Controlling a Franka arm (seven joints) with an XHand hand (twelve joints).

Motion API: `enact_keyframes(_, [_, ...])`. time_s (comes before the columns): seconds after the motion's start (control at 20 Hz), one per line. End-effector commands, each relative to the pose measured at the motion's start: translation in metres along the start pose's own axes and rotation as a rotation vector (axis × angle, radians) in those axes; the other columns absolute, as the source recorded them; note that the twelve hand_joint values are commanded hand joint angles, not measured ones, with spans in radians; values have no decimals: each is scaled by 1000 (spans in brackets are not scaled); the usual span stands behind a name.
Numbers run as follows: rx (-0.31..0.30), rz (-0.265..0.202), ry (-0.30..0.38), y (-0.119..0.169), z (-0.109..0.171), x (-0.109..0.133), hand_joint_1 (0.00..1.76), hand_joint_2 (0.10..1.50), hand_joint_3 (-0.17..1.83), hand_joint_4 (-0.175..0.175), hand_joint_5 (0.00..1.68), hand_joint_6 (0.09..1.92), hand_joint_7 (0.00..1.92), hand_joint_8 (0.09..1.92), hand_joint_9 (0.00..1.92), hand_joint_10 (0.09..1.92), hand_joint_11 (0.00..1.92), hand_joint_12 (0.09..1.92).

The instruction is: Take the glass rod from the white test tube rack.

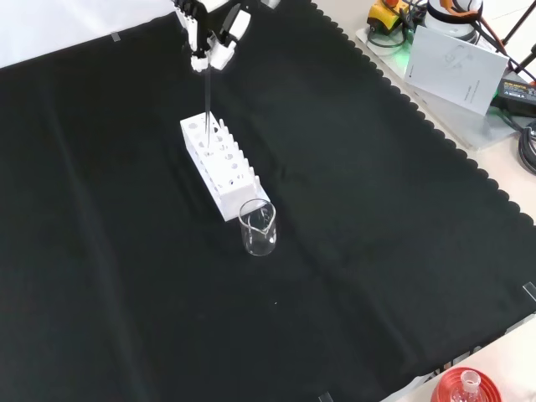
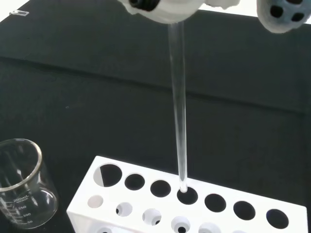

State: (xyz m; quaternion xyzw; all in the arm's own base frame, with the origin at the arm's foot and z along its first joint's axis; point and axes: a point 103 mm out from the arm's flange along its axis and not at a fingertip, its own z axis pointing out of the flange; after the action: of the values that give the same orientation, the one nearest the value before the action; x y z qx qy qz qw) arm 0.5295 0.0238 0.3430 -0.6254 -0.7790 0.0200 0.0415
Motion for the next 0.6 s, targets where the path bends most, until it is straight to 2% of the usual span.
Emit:
enact_keyframes(0.05, [-4, 10, -24, -16, -21, 11, 1333, 1015, -175, -175, 1436, 87, 1645, 87, 1776, 159, 1671, 418])
enact_keyframes(0.45, [-31, 2, -24, -25, -35, 20, 1333, 1015, -175, -175, 1439, 87, 1645, 87, 1778, 155, 1671, 415])
enact_keyframes(0.6, [-43, -7, -25, -30, -45, 31, 1332, 1015, -175, -175, 1441, 87, 1645, 87, 1779, 154, 1672, 414])
